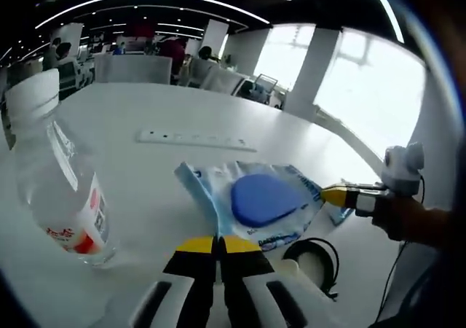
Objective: Arrange the tabletop items into an orderly group along one side of the table until the central work area is clear of visible clutter.
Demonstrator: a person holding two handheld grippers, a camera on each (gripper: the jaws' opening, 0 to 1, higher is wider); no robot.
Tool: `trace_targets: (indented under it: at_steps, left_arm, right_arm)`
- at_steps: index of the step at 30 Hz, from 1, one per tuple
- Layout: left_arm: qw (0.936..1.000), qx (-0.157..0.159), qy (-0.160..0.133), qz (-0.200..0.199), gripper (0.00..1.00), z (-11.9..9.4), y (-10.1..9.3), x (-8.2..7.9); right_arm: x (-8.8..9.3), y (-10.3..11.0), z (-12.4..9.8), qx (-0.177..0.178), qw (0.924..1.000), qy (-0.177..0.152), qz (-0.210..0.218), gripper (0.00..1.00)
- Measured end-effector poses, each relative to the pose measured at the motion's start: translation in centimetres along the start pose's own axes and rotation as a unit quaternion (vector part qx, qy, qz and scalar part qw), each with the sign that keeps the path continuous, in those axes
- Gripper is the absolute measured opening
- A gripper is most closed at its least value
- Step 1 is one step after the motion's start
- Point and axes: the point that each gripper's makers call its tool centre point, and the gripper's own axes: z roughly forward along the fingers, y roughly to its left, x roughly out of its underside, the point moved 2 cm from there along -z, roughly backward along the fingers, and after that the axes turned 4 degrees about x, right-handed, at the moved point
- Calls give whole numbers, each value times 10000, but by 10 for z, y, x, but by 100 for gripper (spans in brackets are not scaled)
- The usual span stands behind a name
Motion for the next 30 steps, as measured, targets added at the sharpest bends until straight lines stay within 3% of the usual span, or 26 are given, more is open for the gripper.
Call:
trace_targets:
  at_steps: [30]
  left_arm:
    - [9977, 502, 390, 237, 0, 34, -40, 14]
  right_arm:
    - [29, -42, -32, 509, 9981, 51, 351, 0]
